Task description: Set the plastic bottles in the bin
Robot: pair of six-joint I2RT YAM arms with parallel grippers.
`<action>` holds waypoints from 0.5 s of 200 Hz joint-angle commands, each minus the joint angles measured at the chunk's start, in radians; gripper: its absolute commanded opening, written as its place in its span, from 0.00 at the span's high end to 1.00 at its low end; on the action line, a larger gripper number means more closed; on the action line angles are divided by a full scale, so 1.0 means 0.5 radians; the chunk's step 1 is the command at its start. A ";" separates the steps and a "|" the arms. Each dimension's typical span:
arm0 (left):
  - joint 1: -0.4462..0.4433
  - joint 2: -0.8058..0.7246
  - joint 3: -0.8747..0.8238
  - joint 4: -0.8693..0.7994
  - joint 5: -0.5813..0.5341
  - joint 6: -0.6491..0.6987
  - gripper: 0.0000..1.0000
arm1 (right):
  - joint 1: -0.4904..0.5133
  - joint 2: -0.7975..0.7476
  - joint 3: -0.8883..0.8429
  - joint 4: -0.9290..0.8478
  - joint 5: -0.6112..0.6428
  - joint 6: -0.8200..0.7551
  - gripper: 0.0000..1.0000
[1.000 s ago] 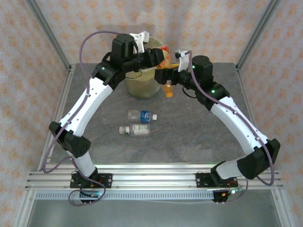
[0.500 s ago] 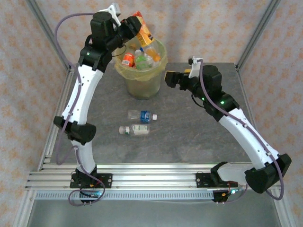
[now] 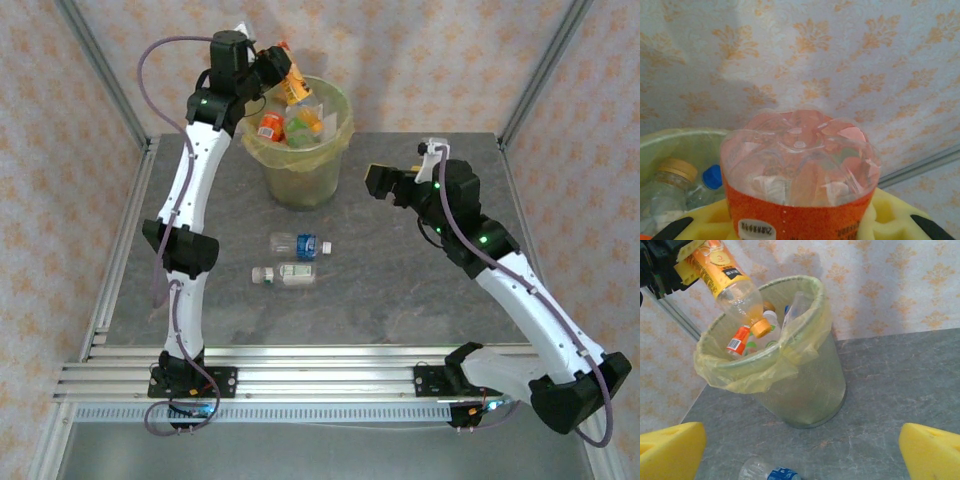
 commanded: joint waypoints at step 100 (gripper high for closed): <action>0.044 0.265 0.156 0.092 0.427 -0.053 0.65 | 0.006 -0.011 -0.050 -0.057 0.100 0.071 0.01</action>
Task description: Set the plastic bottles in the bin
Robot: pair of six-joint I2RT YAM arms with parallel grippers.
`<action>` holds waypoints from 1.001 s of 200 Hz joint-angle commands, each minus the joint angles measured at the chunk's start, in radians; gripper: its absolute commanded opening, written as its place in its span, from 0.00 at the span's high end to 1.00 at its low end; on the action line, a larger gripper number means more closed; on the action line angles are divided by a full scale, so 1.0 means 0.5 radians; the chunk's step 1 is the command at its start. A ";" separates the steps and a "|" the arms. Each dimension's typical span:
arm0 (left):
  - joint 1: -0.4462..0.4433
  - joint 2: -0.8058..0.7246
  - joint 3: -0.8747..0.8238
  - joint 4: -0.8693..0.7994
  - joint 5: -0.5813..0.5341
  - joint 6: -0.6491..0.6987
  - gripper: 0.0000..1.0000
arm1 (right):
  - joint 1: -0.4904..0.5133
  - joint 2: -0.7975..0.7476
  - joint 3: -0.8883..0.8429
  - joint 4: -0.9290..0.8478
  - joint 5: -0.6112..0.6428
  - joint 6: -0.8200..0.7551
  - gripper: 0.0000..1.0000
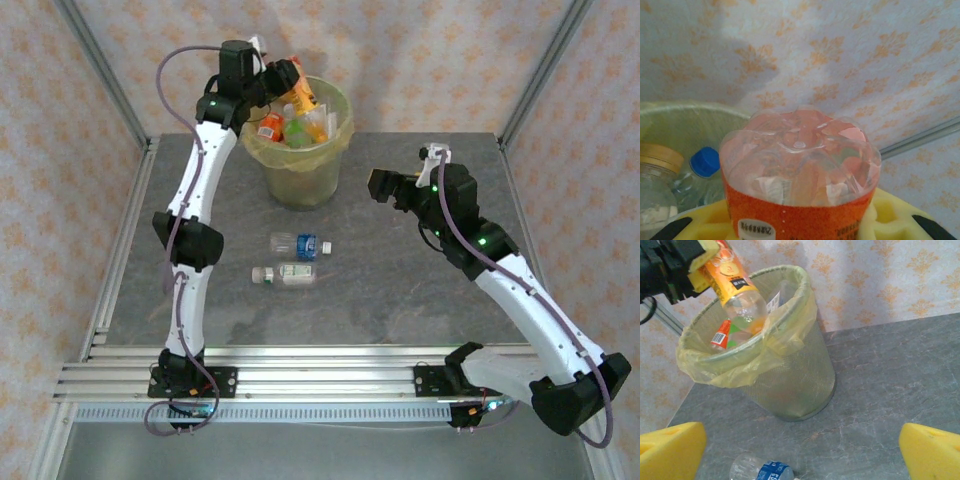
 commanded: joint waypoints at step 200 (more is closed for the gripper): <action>0.064 0.008 0.090 0.073 -0.029 -0.080 0.32 | 0.006 0.163 0.135 0.022 0.052 0.019 0.01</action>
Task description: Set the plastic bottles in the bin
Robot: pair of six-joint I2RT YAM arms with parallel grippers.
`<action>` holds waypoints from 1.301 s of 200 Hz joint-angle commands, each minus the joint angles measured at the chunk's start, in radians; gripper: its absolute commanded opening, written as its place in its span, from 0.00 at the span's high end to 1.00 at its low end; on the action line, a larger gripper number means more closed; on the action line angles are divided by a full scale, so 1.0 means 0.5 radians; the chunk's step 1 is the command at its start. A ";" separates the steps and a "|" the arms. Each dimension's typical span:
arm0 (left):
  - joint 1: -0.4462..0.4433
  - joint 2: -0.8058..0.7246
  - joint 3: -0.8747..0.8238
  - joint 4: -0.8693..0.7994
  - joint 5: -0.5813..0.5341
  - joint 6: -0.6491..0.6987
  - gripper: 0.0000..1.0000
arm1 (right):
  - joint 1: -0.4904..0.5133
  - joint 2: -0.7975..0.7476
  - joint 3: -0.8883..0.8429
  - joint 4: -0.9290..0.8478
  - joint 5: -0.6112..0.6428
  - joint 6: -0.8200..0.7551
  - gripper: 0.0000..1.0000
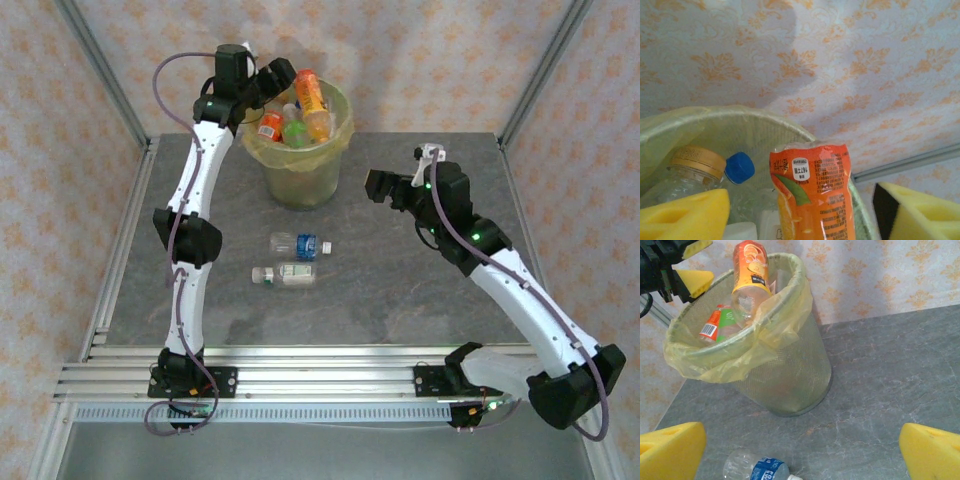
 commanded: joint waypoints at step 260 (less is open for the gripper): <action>-0.157 0.180 0.134 0.404 -0.060 -0.240 0.49 | 0.006 0.240 0.188 0.028 0.003 0.108 0.01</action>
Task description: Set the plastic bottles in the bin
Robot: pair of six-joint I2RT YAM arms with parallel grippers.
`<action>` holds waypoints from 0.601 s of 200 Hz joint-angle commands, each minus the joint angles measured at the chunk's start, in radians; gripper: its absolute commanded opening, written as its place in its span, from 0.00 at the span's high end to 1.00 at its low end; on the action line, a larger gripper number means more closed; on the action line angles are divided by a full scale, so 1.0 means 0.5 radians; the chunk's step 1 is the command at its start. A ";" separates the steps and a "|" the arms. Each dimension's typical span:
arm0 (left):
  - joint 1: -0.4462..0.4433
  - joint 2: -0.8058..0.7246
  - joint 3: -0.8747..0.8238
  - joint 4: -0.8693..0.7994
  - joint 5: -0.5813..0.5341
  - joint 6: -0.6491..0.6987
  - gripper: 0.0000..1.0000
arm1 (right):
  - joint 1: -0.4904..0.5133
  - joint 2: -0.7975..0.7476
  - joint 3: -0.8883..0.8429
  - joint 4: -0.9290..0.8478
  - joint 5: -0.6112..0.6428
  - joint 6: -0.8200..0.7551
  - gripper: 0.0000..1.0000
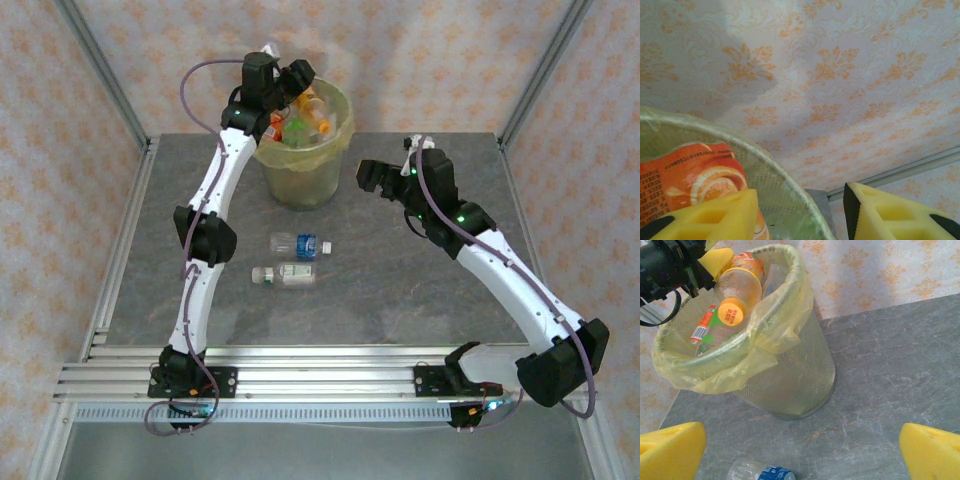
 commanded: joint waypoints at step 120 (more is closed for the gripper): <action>0.039 -0.518 0.031 -0.224 0.090 0.123 0.39 | 0.006 -0.025 0.057 -0.053 0.015 -0.014 0.01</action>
